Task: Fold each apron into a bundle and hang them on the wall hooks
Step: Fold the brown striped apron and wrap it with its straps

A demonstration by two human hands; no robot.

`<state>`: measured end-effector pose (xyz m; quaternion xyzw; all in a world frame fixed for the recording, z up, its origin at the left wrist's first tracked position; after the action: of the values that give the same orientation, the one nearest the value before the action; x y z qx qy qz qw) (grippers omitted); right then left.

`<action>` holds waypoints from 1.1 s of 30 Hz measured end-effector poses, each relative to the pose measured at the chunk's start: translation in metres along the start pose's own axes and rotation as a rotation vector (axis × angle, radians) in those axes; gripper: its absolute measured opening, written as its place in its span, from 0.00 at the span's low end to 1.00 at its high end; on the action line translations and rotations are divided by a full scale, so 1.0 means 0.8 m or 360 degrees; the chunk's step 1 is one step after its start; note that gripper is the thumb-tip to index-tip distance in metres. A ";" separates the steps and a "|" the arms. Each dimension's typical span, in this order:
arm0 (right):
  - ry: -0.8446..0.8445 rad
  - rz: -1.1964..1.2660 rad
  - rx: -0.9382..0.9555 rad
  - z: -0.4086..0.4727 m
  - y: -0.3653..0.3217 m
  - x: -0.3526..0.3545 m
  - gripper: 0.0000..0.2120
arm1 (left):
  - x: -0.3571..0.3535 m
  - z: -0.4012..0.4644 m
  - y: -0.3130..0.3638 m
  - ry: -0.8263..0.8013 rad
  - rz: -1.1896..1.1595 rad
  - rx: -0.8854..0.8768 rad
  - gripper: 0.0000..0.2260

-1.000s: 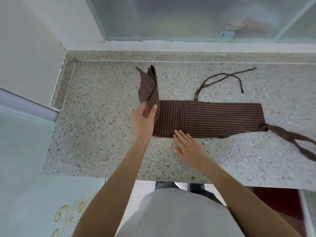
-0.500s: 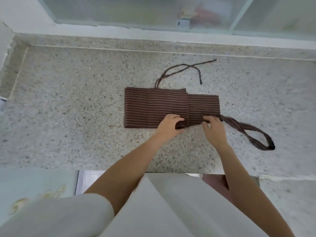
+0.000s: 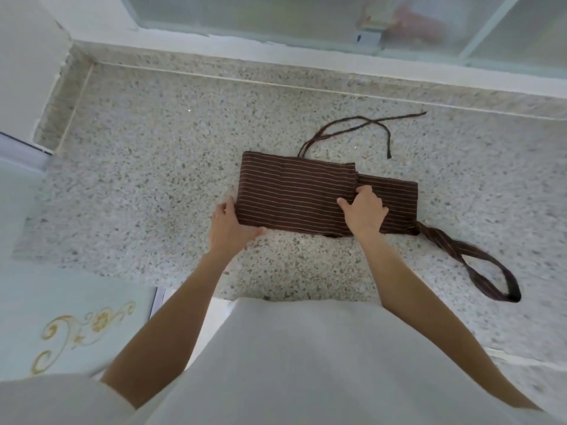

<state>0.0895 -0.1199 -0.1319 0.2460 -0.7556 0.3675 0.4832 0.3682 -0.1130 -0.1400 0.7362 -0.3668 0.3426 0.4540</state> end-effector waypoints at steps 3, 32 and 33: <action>0.0005 0.0005 -0.0113 0.004 -0.006 -0.005 0.23 | 0.000 0.002 -0.007 0.0043 -0.0188 -0.0078 0.43; 0.0502 0.0491 -0.0142 0.002 0.143 0.043 0.22 | -0.046 -0.007 0.034 0.0067 0.0346 -0.1398 0.26; 0.0493 0.0421 -0.0121 0.002 0.142 0.041 0.22 | -0.045 -0.006 0.033 0.0035 0.0341 -0.1383 0.26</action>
<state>-0.0075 -0.0525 -0.1384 0.0668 -0.7112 0.4325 0.5502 0.3266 -0.1084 -0.1575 0.4312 -0.5461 0.2097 0.6869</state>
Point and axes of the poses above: each hand's wrist, its own z-axis towards the middle knuckle, its own x-axis out of the back of the hand, y = z × x, the point moved 2 cm from there along z, towards the middle knuckle, and after that the axes turned 7 degrees about y, right-handed, at the moved point
